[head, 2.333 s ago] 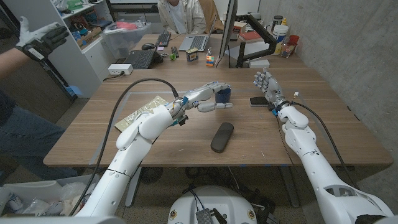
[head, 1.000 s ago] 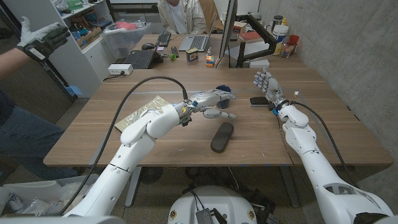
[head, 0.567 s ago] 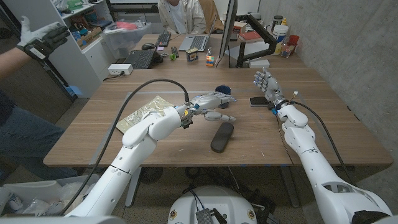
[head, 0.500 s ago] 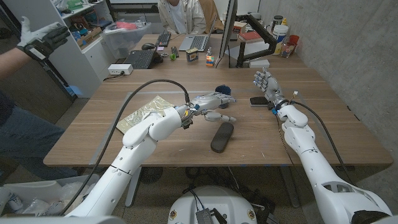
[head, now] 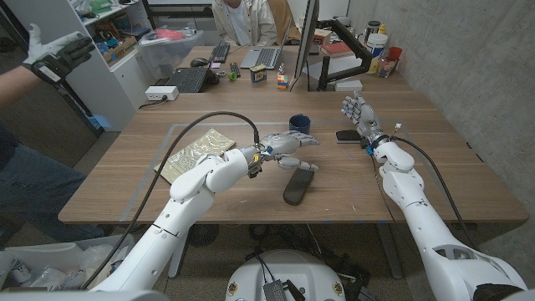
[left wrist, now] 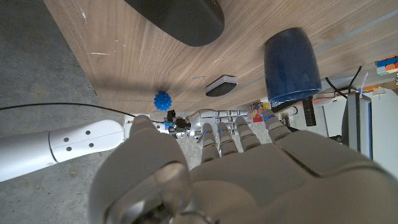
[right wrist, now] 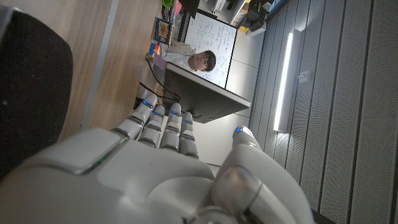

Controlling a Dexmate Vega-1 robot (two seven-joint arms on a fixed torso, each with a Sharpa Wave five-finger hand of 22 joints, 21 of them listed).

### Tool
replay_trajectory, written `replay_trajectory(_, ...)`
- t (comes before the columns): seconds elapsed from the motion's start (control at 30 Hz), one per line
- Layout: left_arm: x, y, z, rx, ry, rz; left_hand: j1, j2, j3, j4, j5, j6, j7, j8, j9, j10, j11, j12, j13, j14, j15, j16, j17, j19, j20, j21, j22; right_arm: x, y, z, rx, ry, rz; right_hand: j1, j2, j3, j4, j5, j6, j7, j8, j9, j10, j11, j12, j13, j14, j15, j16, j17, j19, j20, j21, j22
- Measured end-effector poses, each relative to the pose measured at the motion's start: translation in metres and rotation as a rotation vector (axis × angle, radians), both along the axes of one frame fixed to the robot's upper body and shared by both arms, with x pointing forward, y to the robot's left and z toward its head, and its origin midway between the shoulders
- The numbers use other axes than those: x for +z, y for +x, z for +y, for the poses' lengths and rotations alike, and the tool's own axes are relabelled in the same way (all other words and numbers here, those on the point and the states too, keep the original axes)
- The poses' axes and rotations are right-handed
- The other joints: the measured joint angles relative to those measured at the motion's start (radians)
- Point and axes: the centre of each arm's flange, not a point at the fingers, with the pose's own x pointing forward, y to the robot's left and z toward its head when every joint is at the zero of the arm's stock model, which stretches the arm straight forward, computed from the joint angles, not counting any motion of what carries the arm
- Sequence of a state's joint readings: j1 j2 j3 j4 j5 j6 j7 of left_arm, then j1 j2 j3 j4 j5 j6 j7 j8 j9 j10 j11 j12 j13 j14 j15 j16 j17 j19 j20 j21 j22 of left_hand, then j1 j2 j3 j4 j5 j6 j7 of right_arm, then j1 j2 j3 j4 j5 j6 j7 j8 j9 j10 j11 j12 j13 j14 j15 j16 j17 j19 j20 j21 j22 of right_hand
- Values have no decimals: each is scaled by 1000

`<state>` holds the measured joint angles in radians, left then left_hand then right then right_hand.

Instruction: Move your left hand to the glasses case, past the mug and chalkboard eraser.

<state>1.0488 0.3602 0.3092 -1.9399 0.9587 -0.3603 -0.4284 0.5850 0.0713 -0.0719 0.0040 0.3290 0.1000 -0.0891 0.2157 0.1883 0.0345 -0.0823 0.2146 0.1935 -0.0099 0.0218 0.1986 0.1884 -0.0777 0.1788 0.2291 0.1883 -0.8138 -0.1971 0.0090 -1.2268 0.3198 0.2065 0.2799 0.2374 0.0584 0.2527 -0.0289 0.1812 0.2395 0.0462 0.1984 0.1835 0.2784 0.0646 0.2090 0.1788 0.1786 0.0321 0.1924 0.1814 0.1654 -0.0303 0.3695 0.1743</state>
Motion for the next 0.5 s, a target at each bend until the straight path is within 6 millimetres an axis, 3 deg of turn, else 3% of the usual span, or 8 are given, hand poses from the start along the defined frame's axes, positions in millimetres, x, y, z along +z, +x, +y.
replay_trajectory(0.5, -13, 4, -8, 29, 40, -14, 3, 3, -4, -4, 0, 0, 0, -7, 0, 0, 0, -4, 0, 0, 0, 0, 0, -5, -5, -4, 0, -2, -3, -4, -11, 1, 1, 0, 0, 0, 0, 0, 8, 8, 0, 0, 0, 0, 0, 0, 0, 0, 0, 1, 0, 0, -4, 0)
